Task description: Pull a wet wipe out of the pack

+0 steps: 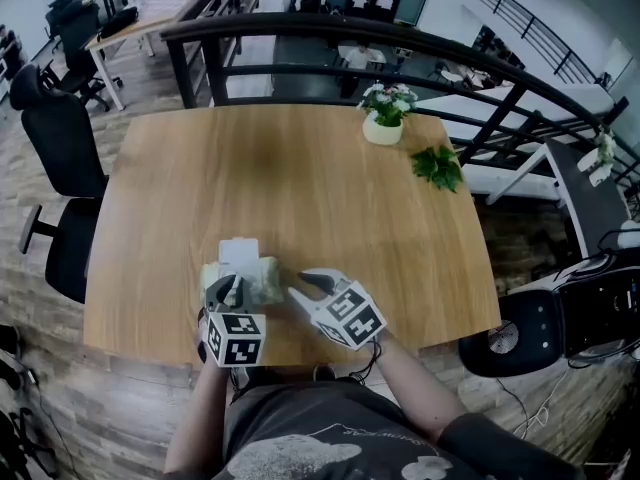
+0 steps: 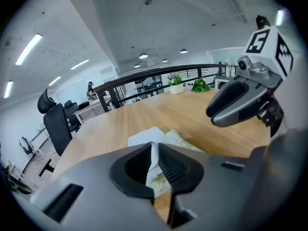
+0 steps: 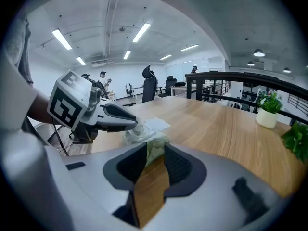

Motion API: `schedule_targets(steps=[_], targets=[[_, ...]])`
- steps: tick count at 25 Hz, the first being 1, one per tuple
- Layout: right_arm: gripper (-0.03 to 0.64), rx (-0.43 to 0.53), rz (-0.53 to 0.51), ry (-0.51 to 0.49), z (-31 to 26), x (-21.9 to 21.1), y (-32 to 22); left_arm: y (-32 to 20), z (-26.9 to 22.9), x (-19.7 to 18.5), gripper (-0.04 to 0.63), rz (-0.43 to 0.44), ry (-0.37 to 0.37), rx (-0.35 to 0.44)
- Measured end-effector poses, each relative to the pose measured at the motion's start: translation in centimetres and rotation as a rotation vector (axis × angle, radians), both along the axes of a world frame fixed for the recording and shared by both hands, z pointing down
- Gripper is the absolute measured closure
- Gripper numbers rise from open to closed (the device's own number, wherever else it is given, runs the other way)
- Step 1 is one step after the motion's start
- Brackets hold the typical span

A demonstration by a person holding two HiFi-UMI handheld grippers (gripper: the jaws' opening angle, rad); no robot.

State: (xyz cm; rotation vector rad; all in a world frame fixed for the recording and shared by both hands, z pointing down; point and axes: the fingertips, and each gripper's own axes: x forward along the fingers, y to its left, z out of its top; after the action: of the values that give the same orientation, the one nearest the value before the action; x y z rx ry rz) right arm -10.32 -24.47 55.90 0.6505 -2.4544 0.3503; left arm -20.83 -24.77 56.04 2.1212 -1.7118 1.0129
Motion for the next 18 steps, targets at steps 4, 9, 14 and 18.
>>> schedule_targets(steps=[4,9,14,18], targets=[[0.495,0.01,-0.006,0.0,-0.4,-1.0,0.0,0.2,-1.2,-1.2,0.577,-0.02,0.055,0.032],[0.495,0.026,-0.021,0.001,-0.9,-3.0,-0.1,0.5,-2.0,-3.0,0.581,-0.022,0.112,0.051],[0.5,0.04,-0.039,0.004,-1.2,-5.6,-0.1,0.8,-1.7,-4.4,0.581,-0.008,0.154,0.04],[0.519,0.046,-0.06,0.019,-1.1,-7.4,-0.2,0.9,-1.1,-5.6,0.581,-0.018,0.198,0.017]])
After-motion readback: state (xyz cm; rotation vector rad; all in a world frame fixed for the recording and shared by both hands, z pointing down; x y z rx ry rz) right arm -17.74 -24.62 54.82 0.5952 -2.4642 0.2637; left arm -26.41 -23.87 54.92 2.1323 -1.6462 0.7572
